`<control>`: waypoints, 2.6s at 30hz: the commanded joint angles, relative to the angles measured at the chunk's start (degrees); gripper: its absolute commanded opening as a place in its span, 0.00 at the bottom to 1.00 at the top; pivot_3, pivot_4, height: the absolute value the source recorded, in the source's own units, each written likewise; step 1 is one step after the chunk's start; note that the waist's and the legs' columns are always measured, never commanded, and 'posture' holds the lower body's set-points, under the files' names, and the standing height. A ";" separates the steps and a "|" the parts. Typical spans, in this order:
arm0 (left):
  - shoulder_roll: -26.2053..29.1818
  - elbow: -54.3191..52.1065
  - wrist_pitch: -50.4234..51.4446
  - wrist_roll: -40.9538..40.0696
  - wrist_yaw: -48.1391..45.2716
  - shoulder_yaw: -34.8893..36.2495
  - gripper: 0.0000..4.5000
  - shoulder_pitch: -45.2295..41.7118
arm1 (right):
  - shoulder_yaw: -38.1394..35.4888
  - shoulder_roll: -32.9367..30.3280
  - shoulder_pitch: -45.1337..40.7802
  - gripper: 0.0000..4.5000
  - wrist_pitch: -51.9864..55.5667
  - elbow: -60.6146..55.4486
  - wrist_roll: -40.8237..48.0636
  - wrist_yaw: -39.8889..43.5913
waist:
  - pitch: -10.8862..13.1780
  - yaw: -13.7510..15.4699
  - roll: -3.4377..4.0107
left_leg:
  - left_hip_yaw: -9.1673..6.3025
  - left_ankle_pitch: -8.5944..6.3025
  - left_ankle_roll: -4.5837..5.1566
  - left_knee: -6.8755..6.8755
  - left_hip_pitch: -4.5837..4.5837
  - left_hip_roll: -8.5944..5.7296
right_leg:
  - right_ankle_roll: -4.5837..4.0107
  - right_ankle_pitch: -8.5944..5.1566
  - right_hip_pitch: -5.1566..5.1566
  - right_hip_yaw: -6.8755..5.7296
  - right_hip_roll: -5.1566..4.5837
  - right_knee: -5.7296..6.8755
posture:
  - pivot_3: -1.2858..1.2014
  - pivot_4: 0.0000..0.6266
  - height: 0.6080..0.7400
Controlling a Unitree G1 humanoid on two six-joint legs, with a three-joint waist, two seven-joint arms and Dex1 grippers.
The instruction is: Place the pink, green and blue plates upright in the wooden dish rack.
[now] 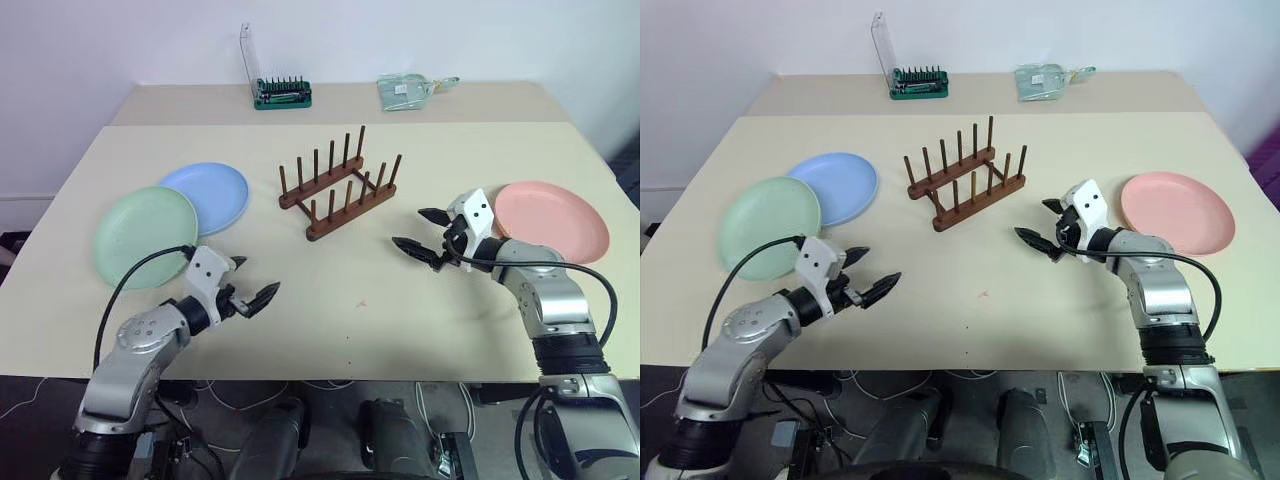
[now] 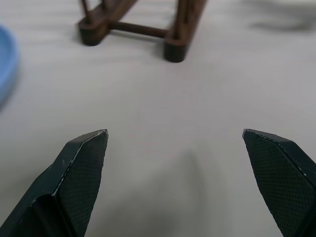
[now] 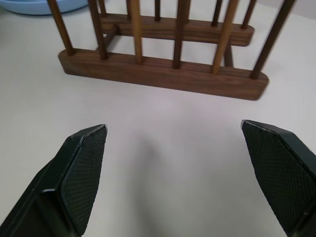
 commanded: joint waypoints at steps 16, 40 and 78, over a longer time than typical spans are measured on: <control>-9.31 39.84 -13.76 11.66 -7.25 -13.14 1.00 -28.59 | -0.78 4.60 10.86 0.98 2.52 -15.05 2.29 -7.47 | -0.02 0.13 -0.01 | 0.00 0.01 0.02 0.12 0.00 -0.06 | 0.29 0.16 0.05 -0.04 0.02 -0.01 | 0.52 0.24 1.00; -12.38 51.26 -26.76 11.13 -27.46 -12.85 0.17 -35.07 | -8.22 -9.53 25.74 1.00 7.16 -27.52 5.66 -3.51 | -0.05 0.16 -0.05 | 0.01 -0.03 0.10 0.20 -0.02 -0.10 | 0.38 0.19 0.13 -0.06 0.11 -0.07 | 0.52 0.24 1.00; -11.63 28.79 -14.31 14.89 -28.02 -17.47 0.17 -23.41 | -4.76 -12.61 25.90 0.18 7.61 -23.47 -1.67 -7.39 | -0.12 -1.25 0.04 | 0.07 -0.16 0.31 0.39 0.06 -0.01 | 0.57 0.30 0.40 0.02 0.18 -0.35 | 0.52 0.24 1.00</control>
